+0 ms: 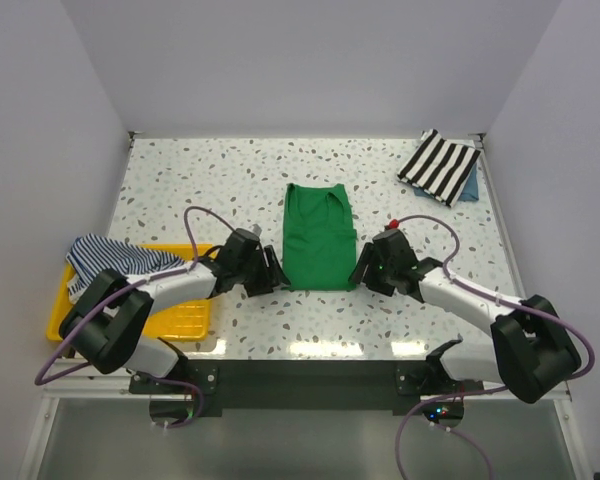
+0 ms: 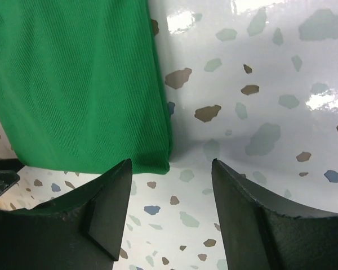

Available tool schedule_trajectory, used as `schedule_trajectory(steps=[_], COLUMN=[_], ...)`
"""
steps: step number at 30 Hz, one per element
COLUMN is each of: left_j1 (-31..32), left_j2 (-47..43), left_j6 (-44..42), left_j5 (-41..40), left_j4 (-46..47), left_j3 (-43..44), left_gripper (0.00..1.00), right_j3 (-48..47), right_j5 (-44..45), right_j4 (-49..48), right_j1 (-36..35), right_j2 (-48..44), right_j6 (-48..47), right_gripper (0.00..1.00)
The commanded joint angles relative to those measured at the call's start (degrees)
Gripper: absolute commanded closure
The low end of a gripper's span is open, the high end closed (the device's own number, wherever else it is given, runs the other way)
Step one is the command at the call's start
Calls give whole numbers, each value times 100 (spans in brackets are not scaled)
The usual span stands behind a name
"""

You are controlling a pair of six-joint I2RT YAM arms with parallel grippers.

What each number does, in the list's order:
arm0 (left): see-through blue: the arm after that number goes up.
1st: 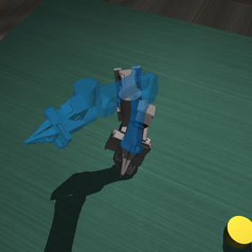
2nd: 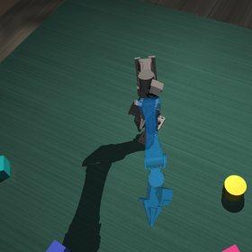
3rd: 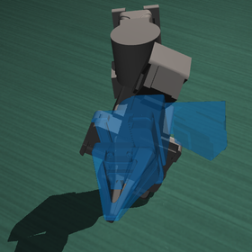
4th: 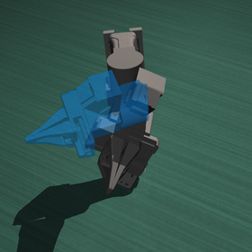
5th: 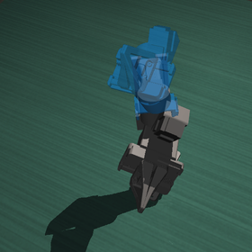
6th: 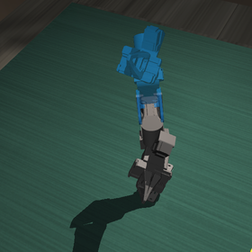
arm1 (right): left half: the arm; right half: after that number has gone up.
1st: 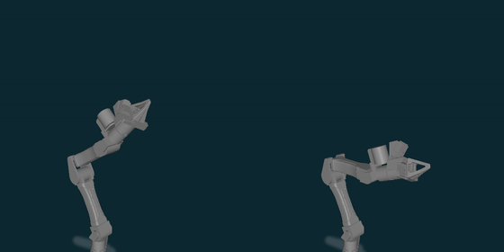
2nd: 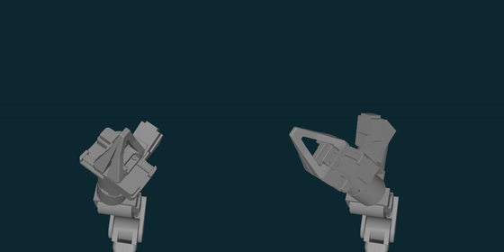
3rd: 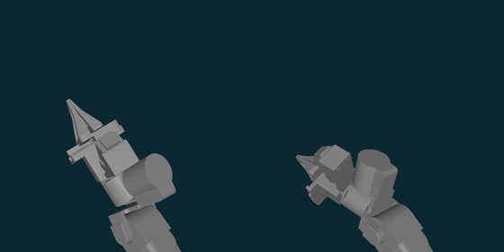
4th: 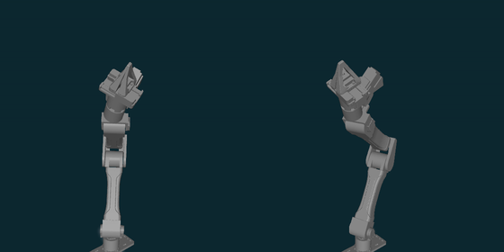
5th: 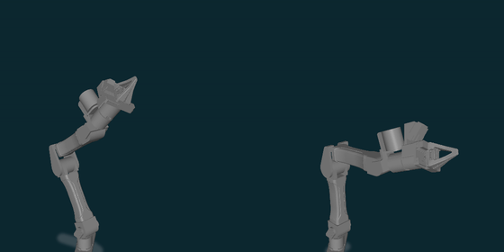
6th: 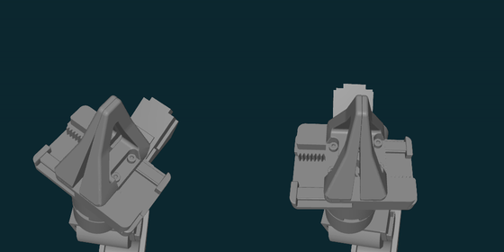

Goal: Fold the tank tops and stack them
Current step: Fold the tank top

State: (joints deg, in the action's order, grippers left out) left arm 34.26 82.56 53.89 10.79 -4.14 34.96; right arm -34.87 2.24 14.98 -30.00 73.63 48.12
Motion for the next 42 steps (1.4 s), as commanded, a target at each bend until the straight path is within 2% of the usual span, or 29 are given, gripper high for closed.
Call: schedule_trajectory(steps=[1, 9, 12, 19, 22, 24, 26, 27, 28, 32, 33, 35, 42], left_j1=[98, 125, 151, 370, 459, 476, 494, 503, 511, 529, 546, 590, 1003], left_j2=[-118, 49, 154, 541, 620, 699, 752, 805, 805, 735, 665, 594, -108], left_j6=[350, 544, 561, 631, 710, 737, 755, 746, 737, 614, 553, 500, 281], left_j5=[-366, -683, -753, -823, -929, -955, -982, -991, -1008, -1061, -1070, -1061, -1316], left_j4=[142, 186, 203, 274, 256, 256, 256, 239, 221, 98, 72, -103, -683], left_j3=[-112, -183, -183, -147, -182, -174, -130, -104, -69, 11, 28, 46, -103], left_gripper=[39, 42, 43, 46, 48, 51, 59, 64, 74, 91, 100, 100, 100], right_j3=[261, 429, 473, 481, 481, 490, 499, 499, 490, 324, 228, 165, 288], right_j5=[31, -92, -66, 101, 145, 189, 215, 215, 224, 207, 207, 233, 172], right_j4=[-399, -900, -1067, -1015, -962, -892, -865, -831, -804, -576, -419, -225, 92], right_j1=[-15, -164, -199, -305, -322, -331, -340, -340, -357, -419, -489, -568, -937], right_j2=[-243, 239, 415, 600, 592, 583, 557, 548, 539, 504, 495, 434, 30], right_j6=[444, 681, 717, 690, 655, 611, 576, 558, 532, 225, 163, 40, 48], right_gripper=[38, 41, 50, 58, 68, 71, 73, 76, 76, 84, 85, 90, 94])
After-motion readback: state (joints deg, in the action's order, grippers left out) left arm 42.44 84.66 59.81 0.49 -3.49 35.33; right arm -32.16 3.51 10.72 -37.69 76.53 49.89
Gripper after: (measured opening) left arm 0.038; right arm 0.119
